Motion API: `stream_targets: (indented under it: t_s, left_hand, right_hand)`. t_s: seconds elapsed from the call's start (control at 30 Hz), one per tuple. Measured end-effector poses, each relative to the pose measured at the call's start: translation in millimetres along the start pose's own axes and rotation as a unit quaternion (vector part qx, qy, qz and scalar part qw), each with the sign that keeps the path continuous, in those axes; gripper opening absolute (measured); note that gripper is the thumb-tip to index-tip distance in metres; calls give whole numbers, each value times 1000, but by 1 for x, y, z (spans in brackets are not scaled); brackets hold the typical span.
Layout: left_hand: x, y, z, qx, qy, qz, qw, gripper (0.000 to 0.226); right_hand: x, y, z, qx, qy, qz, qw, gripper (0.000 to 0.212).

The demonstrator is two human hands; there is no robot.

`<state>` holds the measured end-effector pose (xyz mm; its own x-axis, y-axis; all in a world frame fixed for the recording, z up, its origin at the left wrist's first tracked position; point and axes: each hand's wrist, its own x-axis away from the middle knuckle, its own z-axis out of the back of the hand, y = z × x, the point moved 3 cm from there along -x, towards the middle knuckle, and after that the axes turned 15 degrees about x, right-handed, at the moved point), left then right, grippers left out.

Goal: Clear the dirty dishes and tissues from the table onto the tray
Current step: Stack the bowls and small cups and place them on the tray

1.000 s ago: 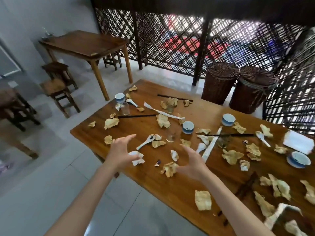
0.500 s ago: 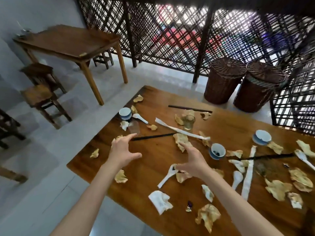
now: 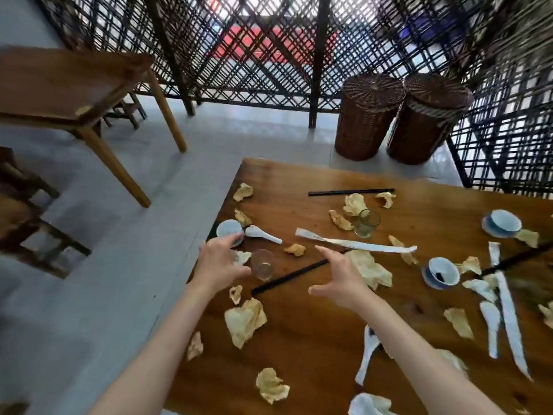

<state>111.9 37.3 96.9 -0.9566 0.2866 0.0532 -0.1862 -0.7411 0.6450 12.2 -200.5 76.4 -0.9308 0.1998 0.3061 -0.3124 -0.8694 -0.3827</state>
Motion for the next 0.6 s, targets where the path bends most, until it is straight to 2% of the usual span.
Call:
stream_targets:
  t_s: [0.17, 0.4, 0.6]
  left_hand:
    - [-50, -34, 4, -43, -31, -24, 998, 83]
    - [-91, -61, -29, -65, -69, 14, 995, 92]
    - [-106, -73, -40, -79, -51, 38, 995, 88]
  right_hand:
    - [-31, -16, -29, 5, 6, -31, 1000, 100]
    - [-52, -13, -57, 18, 11, -75, 997, 102]
    - [-58, -8, -59, 14, 29, -98, 995, 102]
